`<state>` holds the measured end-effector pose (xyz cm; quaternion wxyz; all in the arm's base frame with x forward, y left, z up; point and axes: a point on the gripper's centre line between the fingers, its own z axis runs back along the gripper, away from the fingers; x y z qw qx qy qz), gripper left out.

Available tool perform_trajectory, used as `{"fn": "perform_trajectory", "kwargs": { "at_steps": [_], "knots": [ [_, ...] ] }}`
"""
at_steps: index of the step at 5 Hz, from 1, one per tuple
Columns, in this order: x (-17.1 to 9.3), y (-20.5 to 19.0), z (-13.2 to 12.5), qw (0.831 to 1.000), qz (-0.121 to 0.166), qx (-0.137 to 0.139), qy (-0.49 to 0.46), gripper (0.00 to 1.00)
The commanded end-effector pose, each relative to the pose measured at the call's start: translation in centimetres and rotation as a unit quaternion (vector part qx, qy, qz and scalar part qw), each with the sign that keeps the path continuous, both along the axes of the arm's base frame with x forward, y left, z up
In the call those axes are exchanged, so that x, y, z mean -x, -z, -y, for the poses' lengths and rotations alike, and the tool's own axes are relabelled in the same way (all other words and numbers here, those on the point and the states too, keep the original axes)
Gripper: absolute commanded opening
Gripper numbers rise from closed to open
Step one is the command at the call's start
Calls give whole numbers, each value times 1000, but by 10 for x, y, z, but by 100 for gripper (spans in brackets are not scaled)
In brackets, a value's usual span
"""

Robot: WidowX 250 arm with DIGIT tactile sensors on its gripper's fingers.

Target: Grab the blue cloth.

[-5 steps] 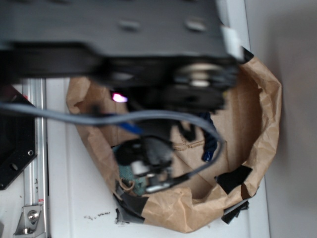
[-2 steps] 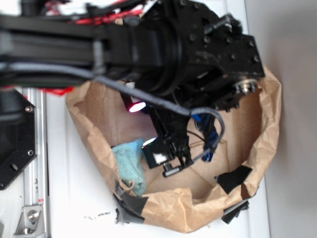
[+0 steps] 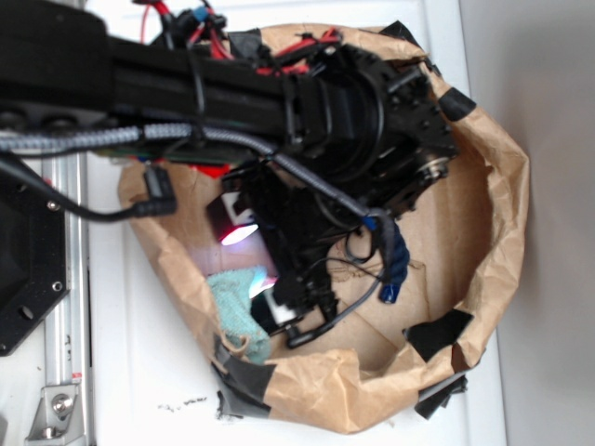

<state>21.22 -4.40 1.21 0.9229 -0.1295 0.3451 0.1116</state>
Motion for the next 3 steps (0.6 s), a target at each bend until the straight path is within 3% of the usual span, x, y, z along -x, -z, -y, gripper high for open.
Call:
{"fn": "perform_trajectory", "kwargs": {
  "at_steps": [1, 2, 3],
  "knots": [
    [45, -7, 20, 998, 31, -1, 52, 24],
    [44, -12, 20, 998, 43, 7, 45, 0],
    [33, -25, 12, 995, 89, -1, 37, 0]
  ]
}}
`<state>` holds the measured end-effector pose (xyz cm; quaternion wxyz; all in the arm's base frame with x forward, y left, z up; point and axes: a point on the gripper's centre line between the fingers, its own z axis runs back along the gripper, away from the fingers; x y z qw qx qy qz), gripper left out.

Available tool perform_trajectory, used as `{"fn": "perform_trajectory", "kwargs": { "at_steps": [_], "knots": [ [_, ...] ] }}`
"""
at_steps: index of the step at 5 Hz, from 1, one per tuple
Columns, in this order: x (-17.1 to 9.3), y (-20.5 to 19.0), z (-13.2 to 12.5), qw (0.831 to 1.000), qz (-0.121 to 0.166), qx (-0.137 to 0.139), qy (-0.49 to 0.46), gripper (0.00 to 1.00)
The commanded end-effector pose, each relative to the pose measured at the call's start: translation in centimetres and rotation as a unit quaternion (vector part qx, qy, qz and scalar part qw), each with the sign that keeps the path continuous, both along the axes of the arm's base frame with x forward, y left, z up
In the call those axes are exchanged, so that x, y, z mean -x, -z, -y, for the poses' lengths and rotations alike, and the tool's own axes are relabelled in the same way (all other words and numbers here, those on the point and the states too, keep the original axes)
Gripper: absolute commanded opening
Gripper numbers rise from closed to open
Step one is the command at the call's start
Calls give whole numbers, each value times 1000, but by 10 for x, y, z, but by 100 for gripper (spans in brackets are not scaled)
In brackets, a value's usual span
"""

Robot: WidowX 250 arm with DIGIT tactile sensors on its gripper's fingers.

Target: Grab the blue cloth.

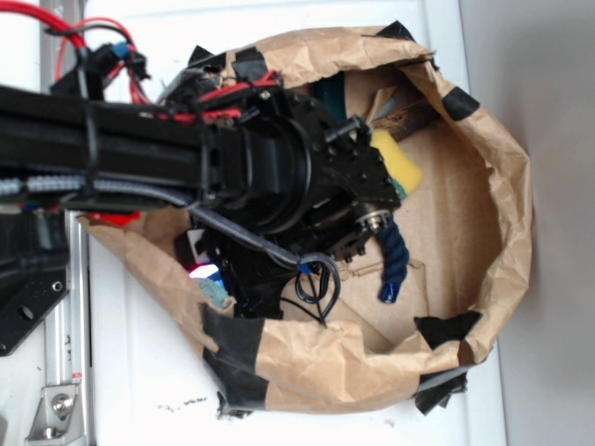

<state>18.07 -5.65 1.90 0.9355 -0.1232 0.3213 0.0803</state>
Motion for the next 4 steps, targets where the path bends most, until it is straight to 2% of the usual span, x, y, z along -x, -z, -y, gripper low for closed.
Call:
{"fn": "perform_trajectory", "kwargs": {
  "at_steps": [1, 2, 3, 4],
  "knots": [
    [-24, -45, -26, 983, 175, -54, 27, 0],
    [-46, -82, -41, 959, 255, -108, 54, 0],
    [-54, -111, -45, 941, 295, -152, 63, 0],
    [-57, -130, -52, 927, 324, -176, 66, 0]
  ]
}}
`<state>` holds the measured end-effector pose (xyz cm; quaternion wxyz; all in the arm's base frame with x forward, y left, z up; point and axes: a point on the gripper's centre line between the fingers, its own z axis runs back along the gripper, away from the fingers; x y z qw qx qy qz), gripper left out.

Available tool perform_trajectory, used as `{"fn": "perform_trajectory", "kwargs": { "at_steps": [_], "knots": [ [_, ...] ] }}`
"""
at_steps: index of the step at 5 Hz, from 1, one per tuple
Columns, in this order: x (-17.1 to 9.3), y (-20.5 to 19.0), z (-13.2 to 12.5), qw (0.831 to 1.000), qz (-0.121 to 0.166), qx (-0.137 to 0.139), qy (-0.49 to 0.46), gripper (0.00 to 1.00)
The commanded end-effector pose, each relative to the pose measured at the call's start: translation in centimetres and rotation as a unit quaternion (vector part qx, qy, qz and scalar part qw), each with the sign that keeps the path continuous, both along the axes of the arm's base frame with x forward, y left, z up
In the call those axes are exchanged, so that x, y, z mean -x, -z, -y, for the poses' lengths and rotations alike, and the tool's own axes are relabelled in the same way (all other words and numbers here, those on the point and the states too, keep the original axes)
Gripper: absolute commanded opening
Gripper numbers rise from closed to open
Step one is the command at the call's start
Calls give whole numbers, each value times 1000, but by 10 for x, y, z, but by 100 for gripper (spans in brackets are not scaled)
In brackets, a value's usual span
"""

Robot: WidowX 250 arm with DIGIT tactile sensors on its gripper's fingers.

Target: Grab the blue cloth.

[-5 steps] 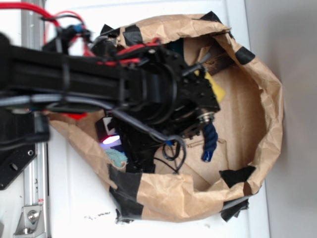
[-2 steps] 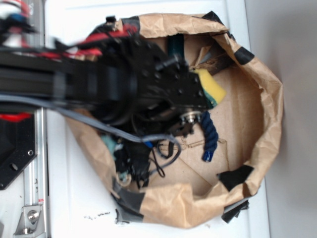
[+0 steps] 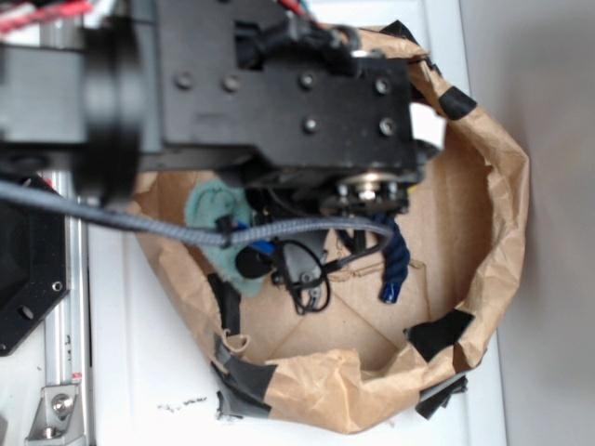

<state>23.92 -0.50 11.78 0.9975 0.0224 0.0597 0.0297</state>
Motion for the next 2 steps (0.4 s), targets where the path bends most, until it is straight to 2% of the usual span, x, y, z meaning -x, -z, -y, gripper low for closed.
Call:
{"fn": "perform_trajectory", "kwargs": {
  "at_steps": [1, 2],
  "knots": [
    [-5, -48, -4, 993, 105, -50, 5, 0],
    [-8, -46, -4, 991, 123, -54, 8, 0]
  ]
}}
